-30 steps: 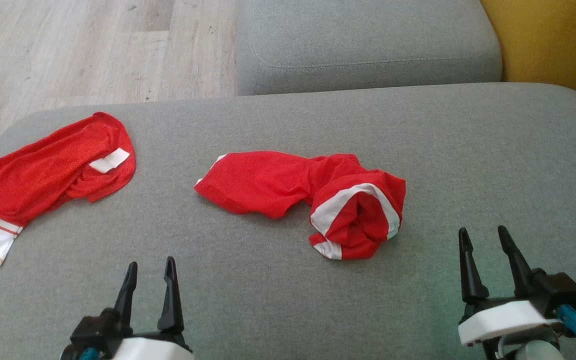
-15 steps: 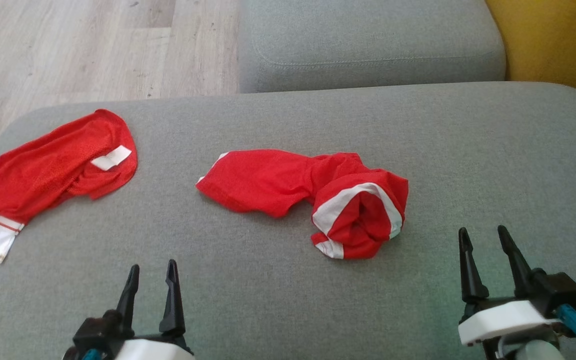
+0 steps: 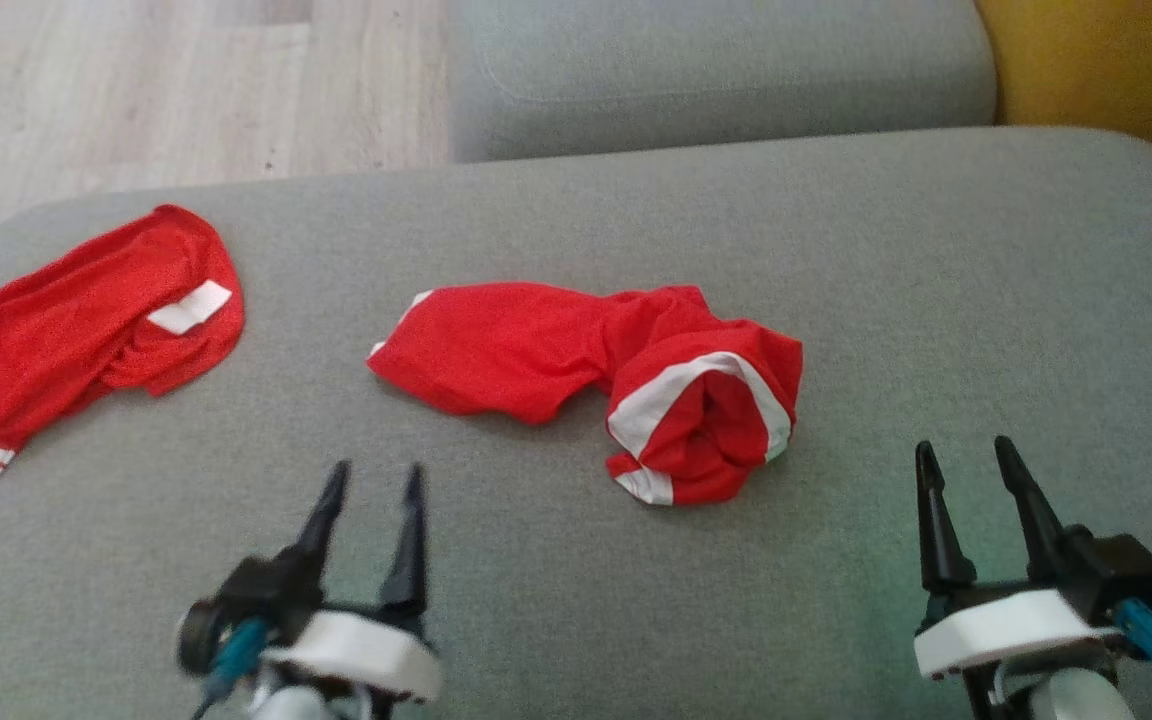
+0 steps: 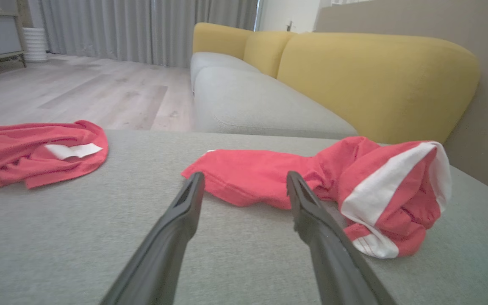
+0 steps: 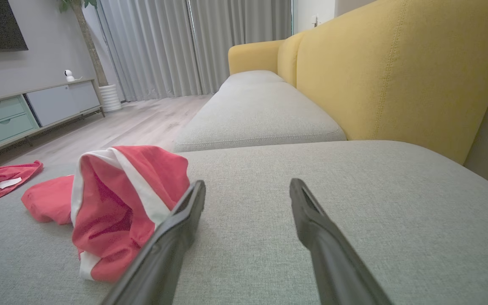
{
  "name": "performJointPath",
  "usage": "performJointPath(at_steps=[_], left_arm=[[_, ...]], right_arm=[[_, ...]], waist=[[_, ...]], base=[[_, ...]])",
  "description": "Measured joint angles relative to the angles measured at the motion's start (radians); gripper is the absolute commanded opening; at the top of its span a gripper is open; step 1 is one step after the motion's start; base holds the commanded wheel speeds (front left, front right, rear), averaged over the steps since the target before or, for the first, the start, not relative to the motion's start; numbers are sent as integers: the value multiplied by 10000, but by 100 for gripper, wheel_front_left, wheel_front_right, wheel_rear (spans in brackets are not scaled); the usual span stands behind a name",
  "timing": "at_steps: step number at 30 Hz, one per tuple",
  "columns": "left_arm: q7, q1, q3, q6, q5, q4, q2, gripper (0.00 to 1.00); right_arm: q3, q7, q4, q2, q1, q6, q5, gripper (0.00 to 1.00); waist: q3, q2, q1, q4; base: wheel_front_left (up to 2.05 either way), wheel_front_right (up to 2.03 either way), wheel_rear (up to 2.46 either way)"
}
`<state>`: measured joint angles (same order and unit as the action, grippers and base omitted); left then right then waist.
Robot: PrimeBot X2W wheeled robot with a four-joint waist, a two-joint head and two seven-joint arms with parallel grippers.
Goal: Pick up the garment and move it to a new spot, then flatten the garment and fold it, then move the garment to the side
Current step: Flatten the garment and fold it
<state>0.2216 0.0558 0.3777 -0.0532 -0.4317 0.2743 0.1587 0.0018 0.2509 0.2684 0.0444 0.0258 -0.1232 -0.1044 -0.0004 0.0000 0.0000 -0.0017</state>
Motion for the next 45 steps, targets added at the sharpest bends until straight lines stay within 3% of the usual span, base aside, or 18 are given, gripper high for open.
performJointPath(at_steps=[11,24,25,26,27,33,36,45], left_arm=[[-965,2593,2033,1041,706,2288,-911,100],[-1471,4060,2575,1375,604,4991,-1049,100],[-1496,4154,2656,1371,610,5087,-1049,70],[-1496,4252,2702,1365,621,5198,-1055,29],[-1496,4347,2725,1367,619,5300,-1058,0],[-1103,4362,2832,1390,495,5496,-1141,0],[-734,4321,2817,1139,456,5471,-1089,0],[-533,4318,2612,692,470,4121,-265,0]], right_arm=[[311,0,-295,-2,-955,0,0,100],[238,0,-347,0,-1228,0,-19,100],[238,0,-347,0,-1228,0,-35,100],[240,0,-347,0,-1228,0,-90,100],[238,0,-347,0,-1228,0,-113,100],[90,0,-351,0,-1223,0,-113,100],[17,0,-349,0,-1216,0,-113,100],[-117,0,-336,0,-1134,0,-100,100]], waist=[[973,0,2,-809],[1932,0,1,-2268],[1956,0,0,-2323],[1972,0,0,-2367],[1978,0,1,-2394],[1853,0,0,-2153],[1723,0,0,-1901],[1093,0,-1,-925]], base=[[0,0,0],[0,0,0],[0,0,0],[0,0,0],[0,0,0],[0,0,0],[0,0,0],[0,0,0]])
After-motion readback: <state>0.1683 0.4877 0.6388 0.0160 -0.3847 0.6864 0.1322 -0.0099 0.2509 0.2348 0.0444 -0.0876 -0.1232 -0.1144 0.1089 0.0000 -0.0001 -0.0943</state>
